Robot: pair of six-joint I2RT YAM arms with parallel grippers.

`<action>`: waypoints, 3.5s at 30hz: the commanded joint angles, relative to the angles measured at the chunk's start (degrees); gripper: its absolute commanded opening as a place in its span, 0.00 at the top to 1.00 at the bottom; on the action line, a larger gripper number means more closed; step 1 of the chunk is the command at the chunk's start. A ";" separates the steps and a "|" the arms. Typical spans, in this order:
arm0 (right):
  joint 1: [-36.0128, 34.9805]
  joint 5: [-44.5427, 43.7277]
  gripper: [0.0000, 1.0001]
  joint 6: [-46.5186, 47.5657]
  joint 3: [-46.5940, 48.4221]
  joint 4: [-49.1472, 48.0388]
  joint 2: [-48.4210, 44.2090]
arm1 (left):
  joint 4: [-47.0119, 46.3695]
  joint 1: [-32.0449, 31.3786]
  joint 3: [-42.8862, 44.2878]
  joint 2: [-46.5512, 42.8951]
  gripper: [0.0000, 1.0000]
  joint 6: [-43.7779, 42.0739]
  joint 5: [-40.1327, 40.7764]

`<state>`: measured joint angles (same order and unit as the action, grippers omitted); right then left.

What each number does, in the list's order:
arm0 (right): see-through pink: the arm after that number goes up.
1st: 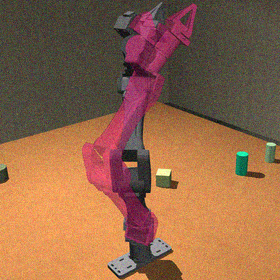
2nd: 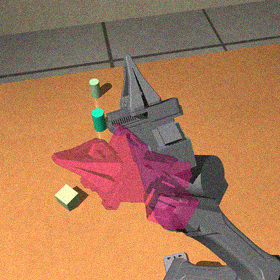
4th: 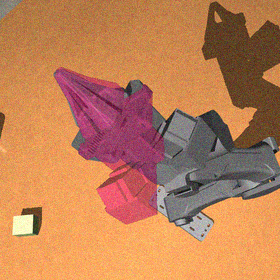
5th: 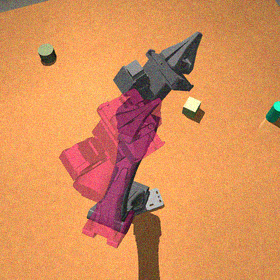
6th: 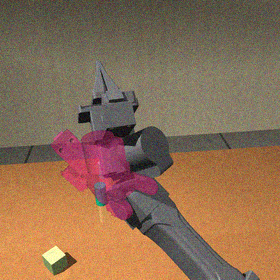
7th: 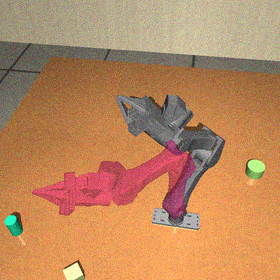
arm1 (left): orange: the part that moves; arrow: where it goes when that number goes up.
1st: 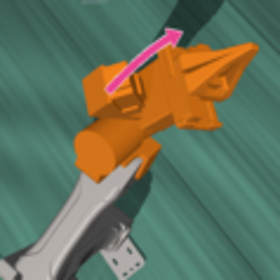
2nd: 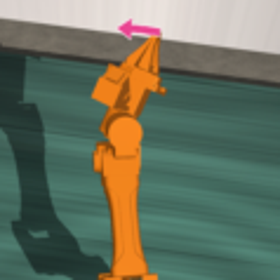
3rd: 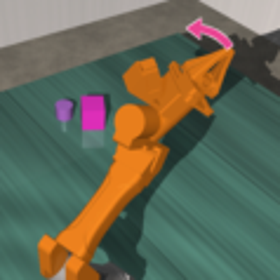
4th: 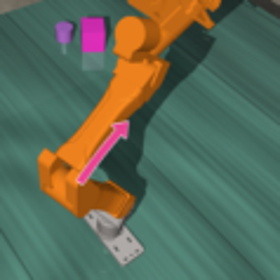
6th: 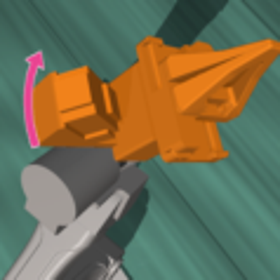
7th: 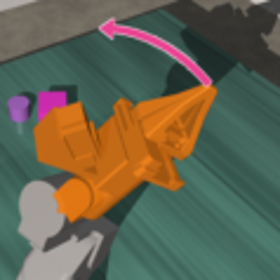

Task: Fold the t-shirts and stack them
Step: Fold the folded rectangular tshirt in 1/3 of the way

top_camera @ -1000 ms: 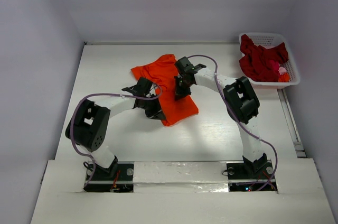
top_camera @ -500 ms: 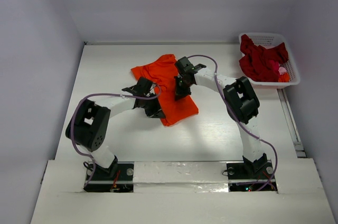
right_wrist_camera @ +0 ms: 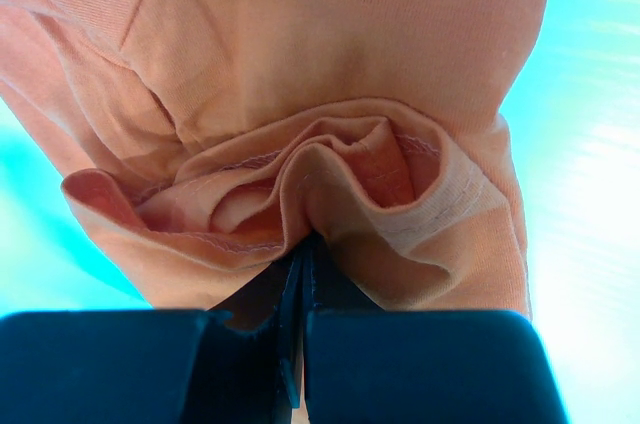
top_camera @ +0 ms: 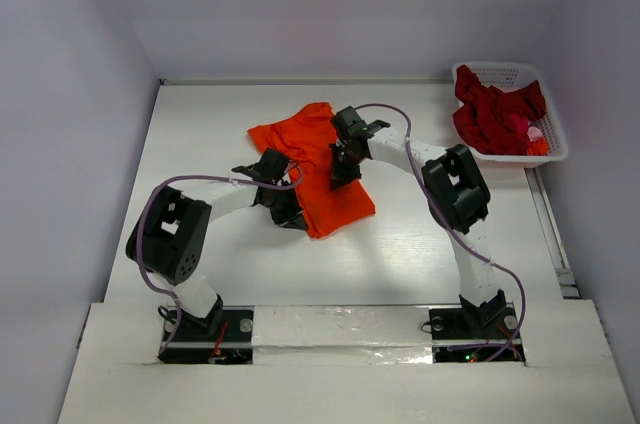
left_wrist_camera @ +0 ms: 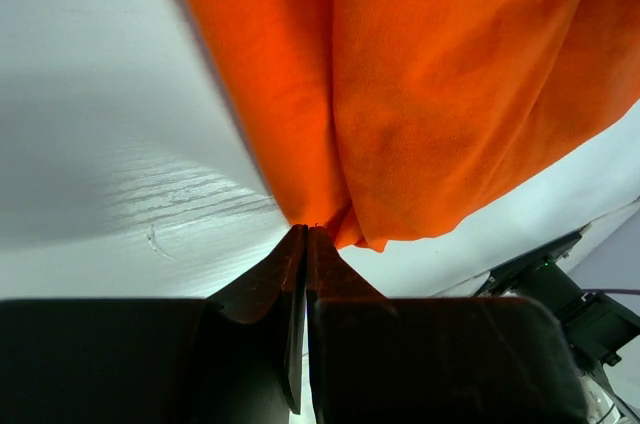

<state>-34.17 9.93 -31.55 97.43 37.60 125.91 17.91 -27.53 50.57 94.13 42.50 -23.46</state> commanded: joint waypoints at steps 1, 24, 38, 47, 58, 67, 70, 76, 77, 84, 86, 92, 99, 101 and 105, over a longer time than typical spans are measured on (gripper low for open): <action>-0.37 -1.41 1.00 0.70 2.32 0.09 3.29 | 0.90 -0.24 -0.64 -1.14 1.00 0.30 1.05; -0.37 -2.20 1.00 1.14 3.56 0.80 3.38 | -5.78 -1.30 -1.52 0.00 1.00 6.80 1.49; -0.37 -2.64 1.00 1.14 3.30 0.45 3.03 | -8.15 -2.35 -2.22 1.85 1.00 9.00 1.32; -0.37 -2.29 1.00 0.96 2.59 -0.16 3.20 | -10.18 -3.49 -2.67 2.46 1.00 9.18 -2.99; -0.37 -2.29 1.00 0.53 2.94 -0.34 3.29 | -3.24 -4.11 -0.30 4.84 1.00 2.85 -2.56; -0.37 -2.46 1.00 0.61 2.86 -0.34 3.20 | 1.60 -4.64 0.06 3.43 1.00 -0.31 -0.09; -0.37 -2.29 1.00 0.53 2.94 -0.34 3.38 | 2.30 -4.64 -0.46 3.78 1.00 -1.71 -0.18; -0.37 -2.29 1.00 0.44 3.47 -0.16 3.56 | 2.13 -5.17 -2.75 3.96 1.00 -2.95 -1.06; -0.37 -2.29 1.00 0.52 3.56 -0.16 3.47 | 2.30 -5.17 -2.93 3.96 1.00 -3.39 -0.97; -0.37 -2.38 1.00 0.53 3.82 0.01 3.73 | 3.09 -5.69 -4.60 2.99 1.00 -5.32 -1.23; -0.37 -2.38 1.00 0.53 3.91 0.10 3.82 | 3.45 -5.69 -5.12 2.82 1.00 -5.94 -1.32; -0.37 -2.55 1.00 0.53 4.44 0.36 3.91 | 3.89 -6.22 -7.84 1.15 1.00 -6.47 -1.15; -0.37 -2.55 1.00 0.35 4.44 0.28 4.17 | 4.76 -6.75 -9.78 -1.22 1.00 -6.20 -0.71; -0.37 -2.46 1.00 0.26 4.35 0.10 4.26 | 5.20 -6.75 -10.22 -2.01 1.00 -6.11 -0.53; -0.37 -2.55 1.00 0.00 4.44 -0.16 4.26 | 6.17 -6.75 -10.75 -3.33 1.00 -6.03 -0.01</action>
<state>-35.00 11.68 -31.81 100.68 39.51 127.98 12.08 -33.04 43.07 91.31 38.98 -25.56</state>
